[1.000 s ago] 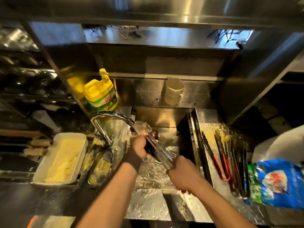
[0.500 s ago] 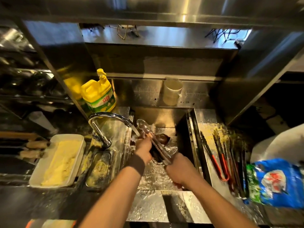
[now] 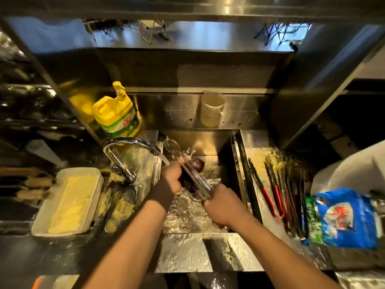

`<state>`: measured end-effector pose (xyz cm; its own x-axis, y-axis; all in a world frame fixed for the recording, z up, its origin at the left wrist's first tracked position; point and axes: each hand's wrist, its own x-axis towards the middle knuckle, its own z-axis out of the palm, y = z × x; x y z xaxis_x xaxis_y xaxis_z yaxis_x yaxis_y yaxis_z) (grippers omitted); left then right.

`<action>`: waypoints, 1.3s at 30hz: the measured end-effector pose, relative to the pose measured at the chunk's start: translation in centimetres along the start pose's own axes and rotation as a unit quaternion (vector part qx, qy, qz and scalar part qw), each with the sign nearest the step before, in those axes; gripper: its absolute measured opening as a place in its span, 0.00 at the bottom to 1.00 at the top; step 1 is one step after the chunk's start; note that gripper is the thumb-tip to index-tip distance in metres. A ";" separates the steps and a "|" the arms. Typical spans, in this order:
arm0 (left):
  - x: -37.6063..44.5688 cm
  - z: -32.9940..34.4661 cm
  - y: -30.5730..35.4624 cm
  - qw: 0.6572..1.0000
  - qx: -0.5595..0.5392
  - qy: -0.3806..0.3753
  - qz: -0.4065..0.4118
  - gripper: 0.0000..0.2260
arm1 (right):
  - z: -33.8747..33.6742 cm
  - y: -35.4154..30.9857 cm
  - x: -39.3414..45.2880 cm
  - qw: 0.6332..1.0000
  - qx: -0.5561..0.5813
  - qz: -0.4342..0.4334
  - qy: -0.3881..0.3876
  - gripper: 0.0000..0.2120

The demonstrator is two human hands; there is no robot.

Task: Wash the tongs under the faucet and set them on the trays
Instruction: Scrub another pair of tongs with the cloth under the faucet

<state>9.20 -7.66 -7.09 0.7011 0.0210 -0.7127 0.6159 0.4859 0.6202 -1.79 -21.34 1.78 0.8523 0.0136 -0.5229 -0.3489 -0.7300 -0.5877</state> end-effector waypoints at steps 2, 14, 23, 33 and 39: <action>0.3 -0.1 0.0 0.999 -0.010 0.038 0.010 0.07 | 0.1 0.4 -0.1 1.000 -0.017 0.000 -0.011 0.07; 1.0 -0.8 -1.0 0.991 0.020 0.127 0.044 0.12 | -4.2 2.9 -3.1 0.998 -0.012 0.033 -0.049 0.06; 0.7 -2.6 -3.5 0.999 -0.009 0.047 -0.022 0.11 | -6.4 4.6 -3.9 0.934 0.338 0.106 -0.045 0.09; -1.7 4.1 -3.8 0.986 0.158 -0.020 0.045 0.11 | -5.5 5.9 -5.9 0.956 0.239 0.077 0.152 0.21; -6.1 10.6 -6.0 0.974 0.176 -0.113 0.088 0.06 | -8.0 9.9 -9.9 0.947 0.123 0.067 0.290 0.30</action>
<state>5.08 -19.97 -3.00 0.8442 -0.1355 -0.5186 0.5353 0.1626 0.8289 -10.60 -34.12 6.09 0.8395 -0.4976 -0.2183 -0.4889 -0.5162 -0.7033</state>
